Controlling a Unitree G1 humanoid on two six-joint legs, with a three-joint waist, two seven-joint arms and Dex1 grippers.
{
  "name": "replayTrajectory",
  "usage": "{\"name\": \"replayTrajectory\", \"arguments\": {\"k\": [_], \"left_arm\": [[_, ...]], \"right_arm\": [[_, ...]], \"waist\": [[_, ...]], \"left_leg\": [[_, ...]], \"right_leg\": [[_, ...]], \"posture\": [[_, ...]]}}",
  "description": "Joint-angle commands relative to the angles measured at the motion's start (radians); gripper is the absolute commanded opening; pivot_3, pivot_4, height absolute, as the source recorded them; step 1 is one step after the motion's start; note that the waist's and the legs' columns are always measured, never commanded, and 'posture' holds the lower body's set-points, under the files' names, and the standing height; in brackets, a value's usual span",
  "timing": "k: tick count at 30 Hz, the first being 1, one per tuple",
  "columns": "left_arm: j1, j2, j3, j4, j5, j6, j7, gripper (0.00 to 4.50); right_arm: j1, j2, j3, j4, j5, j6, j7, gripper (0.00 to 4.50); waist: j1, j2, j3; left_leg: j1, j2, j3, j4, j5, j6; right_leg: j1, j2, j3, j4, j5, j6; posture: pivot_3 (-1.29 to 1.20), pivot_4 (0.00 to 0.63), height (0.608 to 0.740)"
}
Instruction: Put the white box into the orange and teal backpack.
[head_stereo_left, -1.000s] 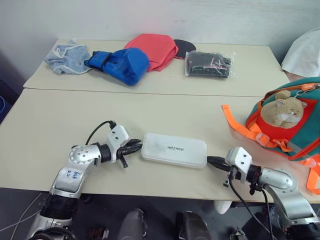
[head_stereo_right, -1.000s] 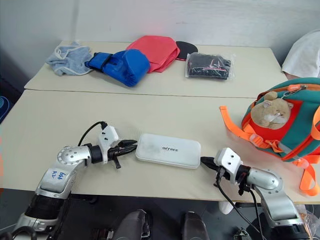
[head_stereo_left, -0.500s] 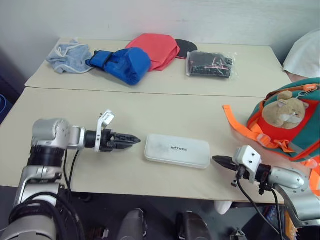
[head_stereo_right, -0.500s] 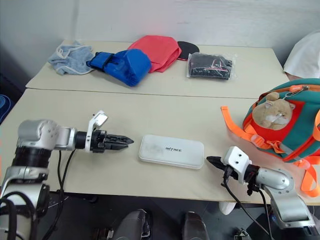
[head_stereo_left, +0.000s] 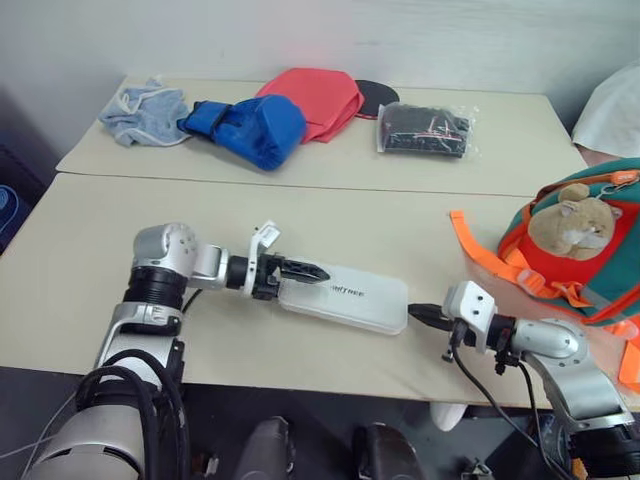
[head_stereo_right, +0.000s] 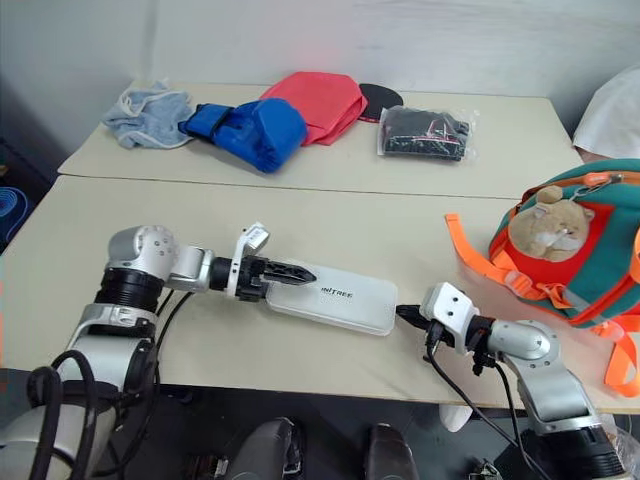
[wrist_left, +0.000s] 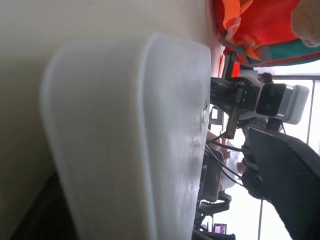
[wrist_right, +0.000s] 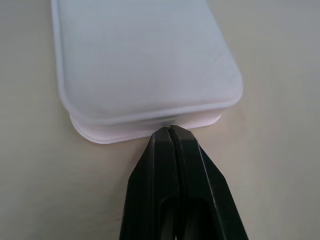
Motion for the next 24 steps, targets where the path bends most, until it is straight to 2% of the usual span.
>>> {"name": "replayTrajectory", "arguments": {"k": [1,7,8,10,11,14,18,20,23,24], "left_arm": [[0.011,0.011,-0.010,-0.009,-0.125,0.008,0.019,3.12],[0.068,0.039,0.087,-0.125,-0.230,0.008,0.060,1.30],[0.096,0.050,0.095,-0.191,-0.223,0.008,0.055,1.19],[0.170,0.060,0.121,-0.336,-0.210,-0.085,0.021,1.19],[0.197,0.061,0.130,-0.381,-0.203,-0.124,0.008,1.19],[0.316,0.103,0.144,-0.546,-0.154,-0.375,-0.140,1.19],[0.432,0.130,0.125,-0.660,-0.010,-0.791,-0.358,1.19],[0.454,0.148,0.100,-0.671,0.035,-0.868,-0.398,1.19],[0.489,0.131,0.088,-0.691,0.093,-1.034,-0.455,1.19],[0.495,0.125,0.087,-0.695,0.101,-1.059,-0.459,1.19]], "right_arm": [[-0.008,0.012,-0.001,-0.001,0.010,-0.035,0.005,0.00],[0.058,0.009,-0.064,-0.024,0.057,-0.042,-0.004,0.00],[0.091,0.010,-0.096,-0.049,0.089,-0.026,-0.010,0.00],[0.175,0.013,-0.178,-0.115,0.172,0.011,-0.015,0.35],[0.200,0.013,-0.201,-0.136,0.195,0.020,-0.018,0.57],[0.390,0.037,-0.382,-0.246,0.278,0.061,-0.069,1.50],[0.606,0.089,-0.602,-0.332,0.314,0.057,-0.122,2.84],[0.671,0.117,-0.677,-0.348,0.311,0.034,-0.139,3.49],[0.754,0.174,-0.841,-0.316,0.401,0.019,-0.138,4.48],[0.763,0.180,-0.890,-0.291,0.414,0.007,-0.142,4.48]], "waist": [[0.000,0.000,0.000],[-0.003,0.000,0.000],[-0.003,0.000,0.000],[-0.002,0.000,0.000],[-0.001,0.000,0.000],[0.004,0.000,0.000],[0.005,0.001,0.000],[0.004,0.001,0.000],[0.004,0.001,-0.001],[0.003,0.001,-0.001]], "left_leg": [[0.000,0.000,0.000,0.000,0.000,0.000],[0.000,0.001,0.000,-0.001,0.000,-0.001],[0.000,0.001,0.000,-0.001,0.000,-0.001],[-0.001,0.001,0.000,-0.002,0.000,-0.001],[-0.001,0.001,0.000,-0.003,0.000,-0.001],[-0.001,0.001,0.000,-0.003,0.000,-0.001],[0.001,0.001,0.001,-0.005,0.000,-0.002],[0.001,0.001,0.001,-0.006,0.000,-0.002],[0.002,0.001,0.001,-0.007,-0.002,-0.002],[0.002,0.002,0.001,-0.007,-0.002,-0.002]], "right_leg": [[0.000,0.000,0.000,0.000,0.000,0.000],[0.000,0.000,0.000,0.000,0.000,0.000],[0.000,0.000,0.000,0.000,0.000,0.000],[-0.001,0.000,0.000,0.000,0.000,0.000],[-0.001,-0.001,0.000,0.000,0.000,0.000],[0.000,-0.001,0.000,-0.002,0.000,0.000],[0.001,-0.001,0.001,-0.008,0.000,0.000],[0.002,-0.001,0.001,-0.010,0.000,-0.001],[0.002,-0.001,0.002,-0.010,0.000,-0.001],[0.002,-0.001,0.003,-0.010,0.000,-0.001]], "posture": [[0.00,0.150,0.740],[0.00,0.150,0.740],[0.00,0.150,0.740],[0.00,0.150,0.740],[0.00,0.150,0.740],[0.00,0.150,0.740],[0.00,0.150,0.740],[0.00,0.150,0.740],[0.00,0.150,0.740],[0.00,0.150,0.740]]}}
